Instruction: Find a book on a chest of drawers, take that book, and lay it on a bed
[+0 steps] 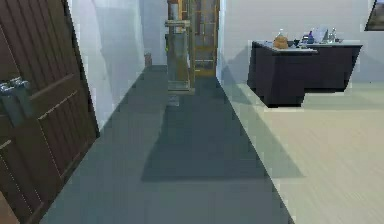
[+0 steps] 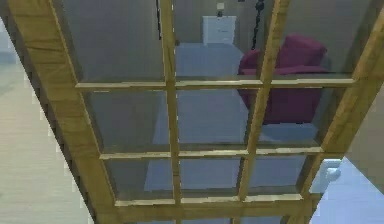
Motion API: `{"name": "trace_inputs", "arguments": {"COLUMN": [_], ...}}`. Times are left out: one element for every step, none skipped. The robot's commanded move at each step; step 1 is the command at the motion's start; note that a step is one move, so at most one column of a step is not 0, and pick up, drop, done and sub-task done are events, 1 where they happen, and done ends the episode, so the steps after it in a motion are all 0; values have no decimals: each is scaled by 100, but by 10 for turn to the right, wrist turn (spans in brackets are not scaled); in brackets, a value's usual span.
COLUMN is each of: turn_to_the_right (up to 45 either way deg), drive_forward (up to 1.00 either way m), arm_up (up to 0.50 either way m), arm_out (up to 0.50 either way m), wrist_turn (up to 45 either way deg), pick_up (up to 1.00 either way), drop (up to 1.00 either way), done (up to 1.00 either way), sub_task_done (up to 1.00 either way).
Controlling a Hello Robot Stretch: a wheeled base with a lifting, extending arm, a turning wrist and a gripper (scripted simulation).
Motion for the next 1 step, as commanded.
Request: {"name": "trace_inputs", "arguments": {"turn_to_the_right": [0], "drive_forward": [50], "arm_up": [0], "arm_out": [0], "wrist_turn": [0], "pick_up": [0], "drop": [0], "done": [0], "sub_task_done": [0]}}
